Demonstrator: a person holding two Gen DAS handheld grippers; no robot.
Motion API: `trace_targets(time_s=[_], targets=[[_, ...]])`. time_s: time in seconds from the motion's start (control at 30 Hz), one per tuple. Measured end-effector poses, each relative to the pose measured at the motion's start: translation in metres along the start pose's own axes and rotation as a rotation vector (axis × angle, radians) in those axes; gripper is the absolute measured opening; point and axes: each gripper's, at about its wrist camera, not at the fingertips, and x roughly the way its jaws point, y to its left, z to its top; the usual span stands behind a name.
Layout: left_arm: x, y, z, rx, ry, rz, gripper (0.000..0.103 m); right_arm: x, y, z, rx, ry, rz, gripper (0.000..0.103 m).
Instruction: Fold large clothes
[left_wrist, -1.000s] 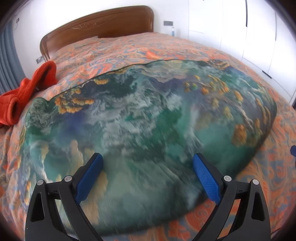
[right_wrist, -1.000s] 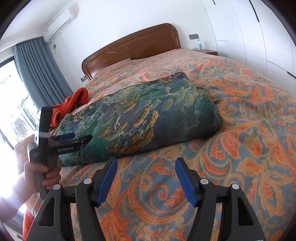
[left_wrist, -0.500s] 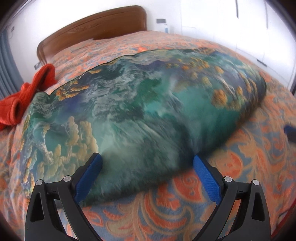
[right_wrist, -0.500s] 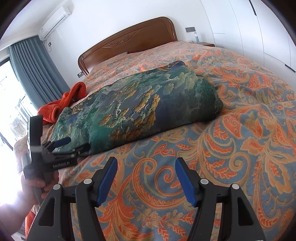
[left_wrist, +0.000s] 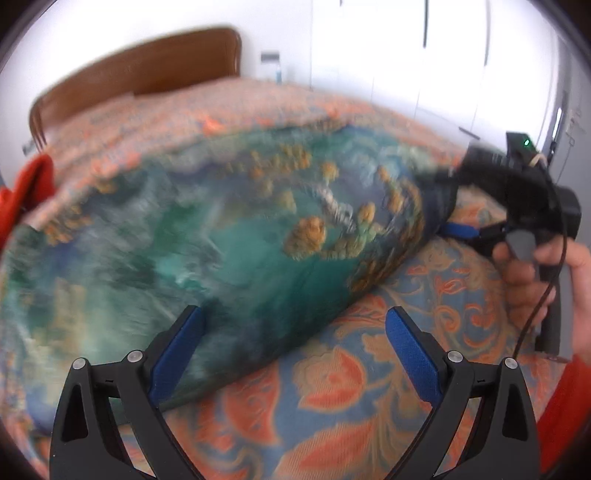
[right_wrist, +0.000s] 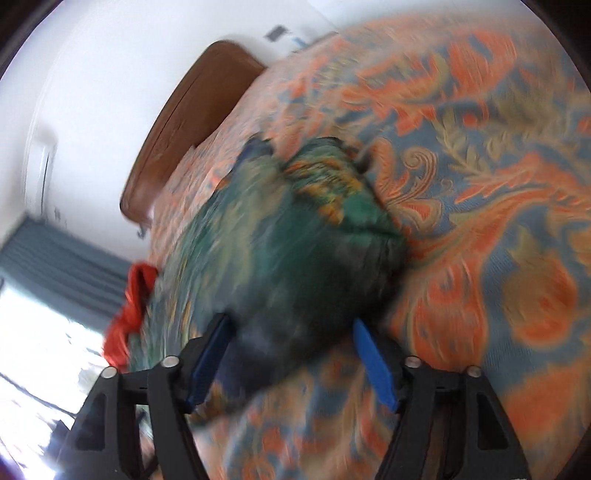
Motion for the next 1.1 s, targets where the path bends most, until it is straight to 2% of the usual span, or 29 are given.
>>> trace_targets(time_s=[0.07, 0.2, 0.23, 0.27, 0.3, 0.33, 0.37, 0.47, 0.6, 0.67, 0.73, 0.83, 0.97, 1.1], targets=[[0.014, -0.004, -0.002, 0.016, 0.029, 0.022, 0.101, 0.011, -0.008, 0.008, 0.077, -0.016, 0.015, 0.088], [0.016, -0.014, -0.007, 0.069, 0.048, 0.038, 0.102, 0.021, -0.007, 0.011, 0.134, -0.056, 0.004, 0.089], [0.014, -0.013, -0.008, 0.074, 0.052, 0.032, 0.102, 0.021, -0.005, 0.011, 0.129, -0.076, 0.004, 0.082], [0.01, -0.012, -0.009, 0.076, 0.057, 0.023, 0.102, 0.02, -0.003, 0.011, 0.12, -0.096, 0.004, 0.065], [0.003, -0.01, -0.009, 0.069, 0.063, 0.007, 0.101, 0.019, 0.002, 0.01, 0.085, -0.109, -0.012, 0.06], [-0.004, -0.007, -0.009, 0.059, 0.064, -0.003, 0.101, 0.016, 0.006, 0.008, 0.056, -0.117, -0.024, 0.052], [-0.012, -0.002, -0.009, 0.039, 0.063, -0.021, 0.101, 0.012, 0.014, 0.005, 0.003, -0.137, -0.038, 0.044], [-0.036, 0.013, -0.002, -0.015, 0.047, -0.037, 0.1, -0.002, 0.043, -0.003, -0.155, -0.187, -0.079, 0.034], [-0.074, 0.028, 0.022, -0.06, -0.019, -0.041, 0.1, -0.021, 0.09, -0.016, -0.382, -0.259, -0.112, 0.032], [-0.092, 0.031, 0.035, -0.082, -0.045, -0.061, 0.1, -0.028, 0.108, -0.025, -0.461, -0.285, -0.118, 0.032], [-0.105, 0.034, 0.054, -0.104, -0.056, -0.113, 0.101, -0.037, 0.124, -0.037, -0.531, -0.312, -0.123, 0.032], [-0.113, 0.032, 0.083, -0.103, -0.045, -0.172, 0.101, -0.048, 0.145, -0.057, -0.635, -0.349, -0.132, 0.032], [-0.106, 0.017, 0.128, -0.035, 0.006, -0.242, 0.101, -0.056, 0.179, -0.093, -0.856, -0.4, -0.144, 0.032], [-0.097, 0.009, 0.152, -0.005, 0.049, -0.236, 0.101, -0.059, 0.208, -0.134, -1.067, -0.424, -0.138, 0.032]])
